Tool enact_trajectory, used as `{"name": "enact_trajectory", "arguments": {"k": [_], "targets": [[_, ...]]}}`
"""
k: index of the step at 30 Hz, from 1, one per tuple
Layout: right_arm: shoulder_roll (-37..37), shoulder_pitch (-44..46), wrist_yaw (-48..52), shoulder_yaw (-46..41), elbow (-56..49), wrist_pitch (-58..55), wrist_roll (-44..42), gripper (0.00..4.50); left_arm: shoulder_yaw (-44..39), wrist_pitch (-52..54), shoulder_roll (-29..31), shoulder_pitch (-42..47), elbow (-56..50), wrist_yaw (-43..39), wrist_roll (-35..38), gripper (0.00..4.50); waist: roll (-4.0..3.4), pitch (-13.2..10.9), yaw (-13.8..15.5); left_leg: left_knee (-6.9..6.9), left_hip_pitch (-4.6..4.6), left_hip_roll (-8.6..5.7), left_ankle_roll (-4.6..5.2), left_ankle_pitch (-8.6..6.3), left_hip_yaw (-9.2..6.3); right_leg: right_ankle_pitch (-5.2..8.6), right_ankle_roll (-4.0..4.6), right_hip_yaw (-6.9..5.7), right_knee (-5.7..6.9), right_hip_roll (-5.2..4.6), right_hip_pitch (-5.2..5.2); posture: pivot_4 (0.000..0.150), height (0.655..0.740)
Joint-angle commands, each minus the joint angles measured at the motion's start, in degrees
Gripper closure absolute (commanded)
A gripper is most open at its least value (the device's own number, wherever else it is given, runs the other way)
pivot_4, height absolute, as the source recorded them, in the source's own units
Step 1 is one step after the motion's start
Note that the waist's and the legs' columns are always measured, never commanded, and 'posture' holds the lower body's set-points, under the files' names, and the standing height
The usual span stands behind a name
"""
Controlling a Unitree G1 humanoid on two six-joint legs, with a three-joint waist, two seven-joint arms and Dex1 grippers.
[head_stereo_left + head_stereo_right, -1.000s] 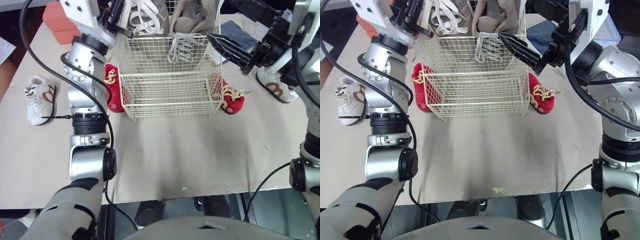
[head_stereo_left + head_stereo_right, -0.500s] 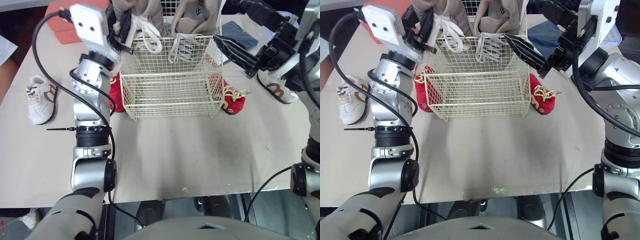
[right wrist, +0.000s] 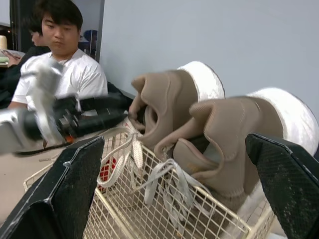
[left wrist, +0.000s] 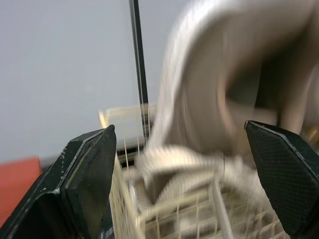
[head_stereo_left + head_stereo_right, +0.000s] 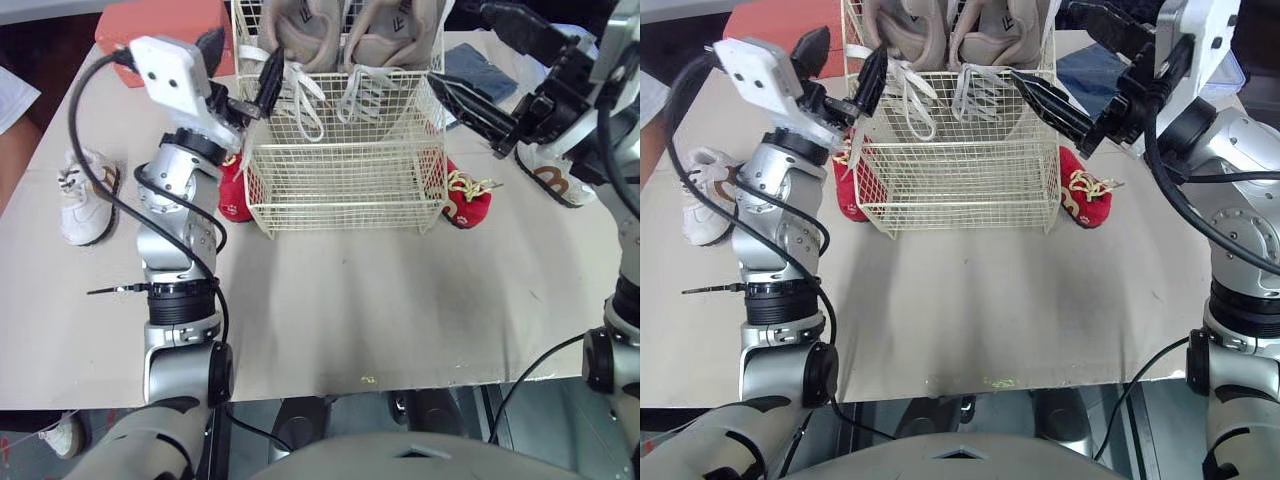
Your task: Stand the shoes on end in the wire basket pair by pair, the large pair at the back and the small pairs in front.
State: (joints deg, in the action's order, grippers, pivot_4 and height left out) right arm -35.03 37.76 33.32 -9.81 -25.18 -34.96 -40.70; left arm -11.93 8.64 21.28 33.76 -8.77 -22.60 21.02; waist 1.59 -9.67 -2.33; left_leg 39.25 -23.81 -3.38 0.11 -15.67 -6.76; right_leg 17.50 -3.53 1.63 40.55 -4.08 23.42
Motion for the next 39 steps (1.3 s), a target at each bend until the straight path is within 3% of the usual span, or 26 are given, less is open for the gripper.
{"name": "enact_trajectory", "arguments": {"k": [1, 4, 10, 16, 22, 27, 30, 33, 38, 39], "targets": [[-2.22, -3.79, -0.66, -3.06, 2.25, 0.70, 2.71, 0.00, -1.91, 3.88, 2.99, -3.53, -8.18, -2.69, 4.95, 0.05, 0.01, 0.01, 0.05, 0.00, 0.00, 0.00, 0.00, 0.00, 0.00, 0.00, 0.00, 0.00, 0.00, 0.01, 0.00, 0.150, 0.7400], [-3.63, -10.94, -0.54, -4.33, 3.37, 0.63, 4.56, 0.00, -3.72, 8.41, 7.27, -6.15, -12.49, -6.31, 9.88, 0.05, 0.01, 0.01, 0.30, -0.02, 0.00, 0.00, 0.00, 0.00, -0.03, 0.00, 0.00, -0.02, 0.01, 0.02, -0.01, 0.150, 0.7400], [-3.90, -25.34, -0.56, -6.09, 1.94, -0.96, 5.44, 0.00, -5.67, 21.03, 21.53, -8.37, -19.00, -19.25, 23.91, 0.05, -0.03, 0.00, 0.18, -0.04, 0.03, 0.03, 0.01, -0.01, 0.04, 0.00, 0.00, 0.05, 0.03, 0.05, -0.01, 0.150, 0.7400], [-1.31, -30.01, -2.12, -4.15, 3.95, -0.83, 7.16, 0.00, -3.68, 32.86, 33.39, -7.64, -23.55, -28.82, 36.51, 0.05, -0.15, -0.01, -0.06, -0.08, 0.23, 0.10, 0.02, -0.01, 0.18, 0.01, 0.00, 0.21, 0.06, 0.15, -0.10, 0.150, 0.7400], [1.41, -28.20, -2.66, -1.54, 10.31, 0.43, 10.40, 0.00, 0.83, 37.86, 39.59, -5.71, -25.28, -32.95, 37.20, 0.05, -0.24, -0.06, 0.00, -0.17, 0.51, 0.18, 0.03, -0.02, 0.26, 0.01, 0.01, 0.30, 0.04, 0.47, -0.34, 0.150, 0.7400], [3.82, -27.32, -0.94, 0.66, 12.38, 2.90, 11.53, 0.00, 2.45, 38.28, 40.66, -3.93, -24.72, -31.81, 34.03, 0.05, -0.31, -0.12, 0.02, -0.47, 1.04, 0.24, 0.18, -0.11, 0.42, 0.01, 0.01, 0.47, -0.16, 0.51, -0.75, 0.150, 0.7400], [4.07, -26.59, -1.64, 0.38, 13.11, 4.00, 12.89, 0.76, 1.46, 39.86, 40.50, -2.67, -24.82, -30.14, 35.51, 0.00, -0.32, -0.12, -0.04, -0.54, 1.06, 0.25, 0.14, -0.09, 0.46, 0.01, 0.01, 0.52, -0.19, 0.52, -0.73, 0.150, 0.7400], [4.08, -26.72, -1.30, -0.24, 12.66, 4.86, 12.99, 1.95, 1.04, 40.31, 39.37, -1.71, -25.04, -28.75, 36.72, 0.00, -0.31, -0.12, 0.04, -0.56, 1.05, 0.26, 0.10, -0.06, 0.49, 0.01, 0.01, 0.54, -0.24, 0.50, -0.72, 0.150, 0.7400], [3.46, -28.26, -1.11, -1.32, 10.91, 5.23, 12.86, 4.35, 2.04, 40.03, 39.03, -1.22, -25.03, -28.79, 35.78, 0.00, -0.31, -0.12, 0.07, -0.70, 1.05, 0.26, 0.09, -0.06, 0.49, 0.01, 0.01, 0.54, -0.38, 0.50, -0.73, 0.150, 0.7400], [3.08, -28.53, -0.90, -1.91, 10.34, 5.53, 12.80, 4.48, 2.42, 39.86, 38.93, -0.98, -24.92, -28.92, 35.42, 0.00, -0.31, -0.12, 0.07, -0.73, 1.05, 0.26, 0.09, -0.06, 0.49, 0.01, 0.01, 0.54, -0.41, 0.50, -0.72, 0.150, 0.7400]]}}
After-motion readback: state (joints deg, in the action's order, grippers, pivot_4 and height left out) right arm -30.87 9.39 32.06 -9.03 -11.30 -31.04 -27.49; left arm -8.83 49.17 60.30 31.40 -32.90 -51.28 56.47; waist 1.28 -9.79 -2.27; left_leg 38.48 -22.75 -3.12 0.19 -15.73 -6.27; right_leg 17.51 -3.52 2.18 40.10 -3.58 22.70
